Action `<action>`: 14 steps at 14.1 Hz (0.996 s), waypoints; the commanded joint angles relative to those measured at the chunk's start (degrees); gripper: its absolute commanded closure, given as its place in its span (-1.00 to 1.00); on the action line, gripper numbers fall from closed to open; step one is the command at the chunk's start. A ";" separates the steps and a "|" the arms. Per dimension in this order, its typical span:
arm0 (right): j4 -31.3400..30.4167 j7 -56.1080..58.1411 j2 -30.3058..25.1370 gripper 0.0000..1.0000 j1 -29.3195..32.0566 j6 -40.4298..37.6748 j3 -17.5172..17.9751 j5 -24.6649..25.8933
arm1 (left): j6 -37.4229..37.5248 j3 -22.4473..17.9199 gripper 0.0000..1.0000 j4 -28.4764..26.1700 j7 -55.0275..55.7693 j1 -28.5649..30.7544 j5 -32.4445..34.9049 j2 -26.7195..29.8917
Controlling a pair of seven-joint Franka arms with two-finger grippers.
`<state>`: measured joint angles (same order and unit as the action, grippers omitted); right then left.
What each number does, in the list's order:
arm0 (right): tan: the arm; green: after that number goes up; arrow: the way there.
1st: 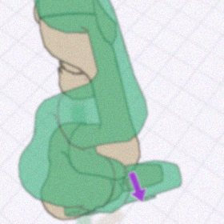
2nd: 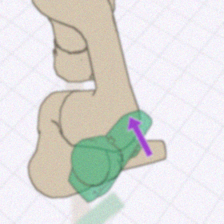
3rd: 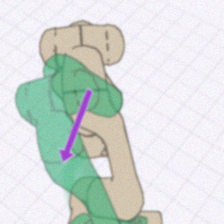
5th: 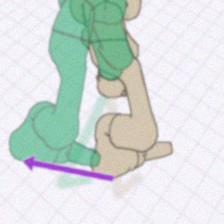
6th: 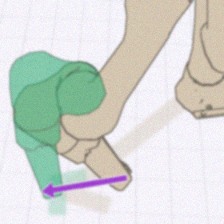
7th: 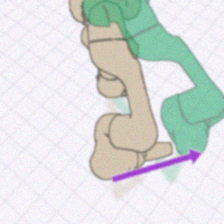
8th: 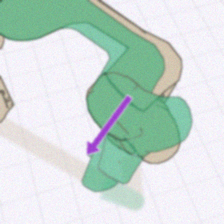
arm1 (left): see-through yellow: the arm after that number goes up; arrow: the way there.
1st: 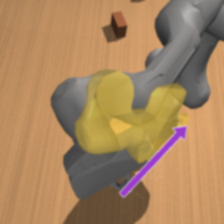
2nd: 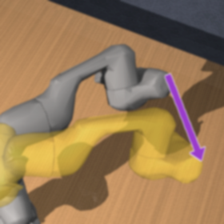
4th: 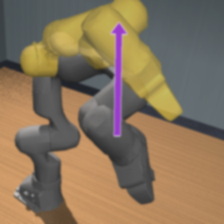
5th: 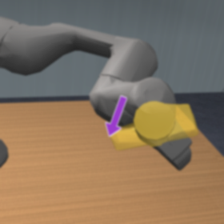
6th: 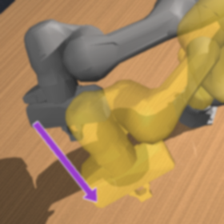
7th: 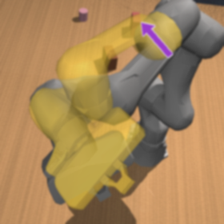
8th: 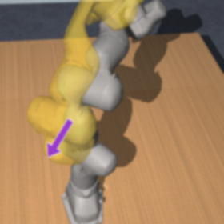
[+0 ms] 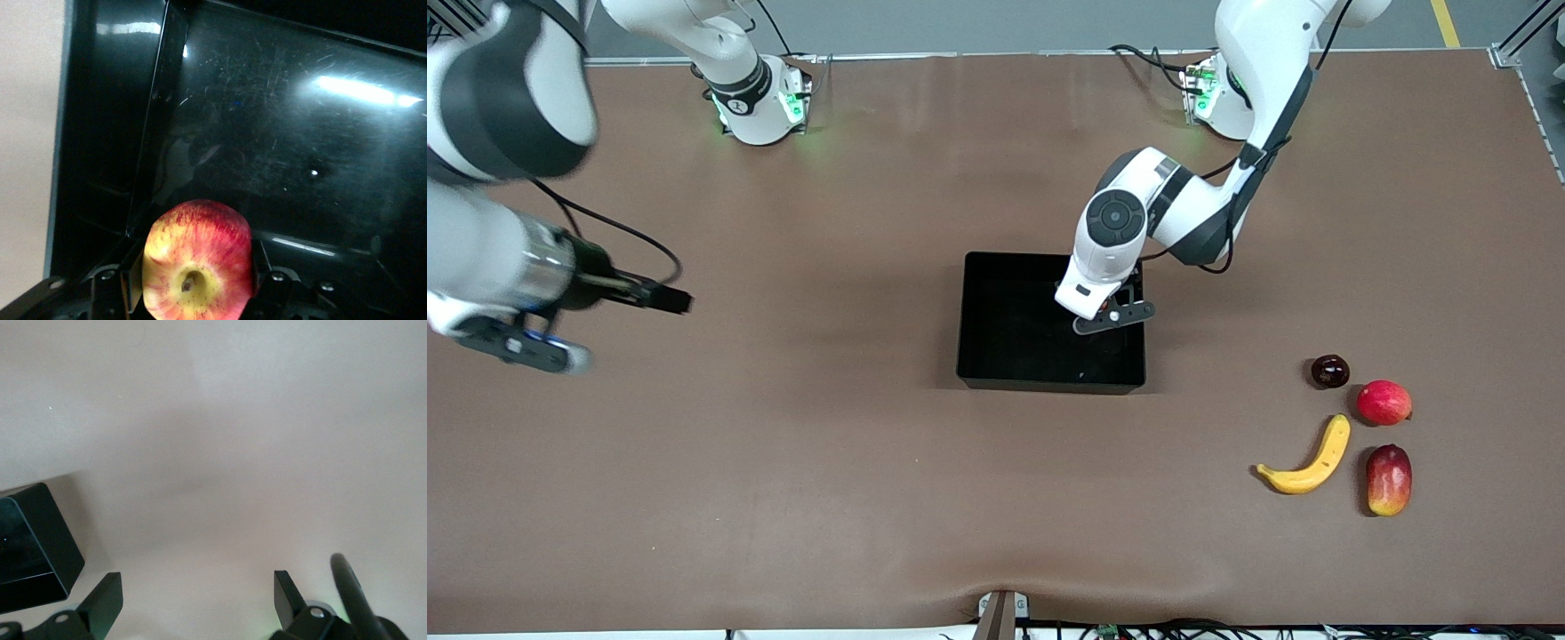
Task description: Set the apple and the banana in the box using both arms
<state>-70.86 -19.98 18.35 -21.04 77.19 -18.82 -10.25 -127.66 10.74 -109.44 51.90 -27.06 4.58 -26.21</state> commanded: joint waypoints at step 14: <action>-24.50 23.40 -20.81 -1.00 21.04 9.21 17.41 8.14 | 18.56 -0.72 -1.00 22.05 -7.14 7.36 2.01 3.18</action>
<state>-91.70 2.82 0.62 -1.52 85.26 -2.88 -3.93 -114.72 9.74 -93.68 48.33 -22.24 5.59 -22.60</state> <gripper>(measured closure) 0.000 0.000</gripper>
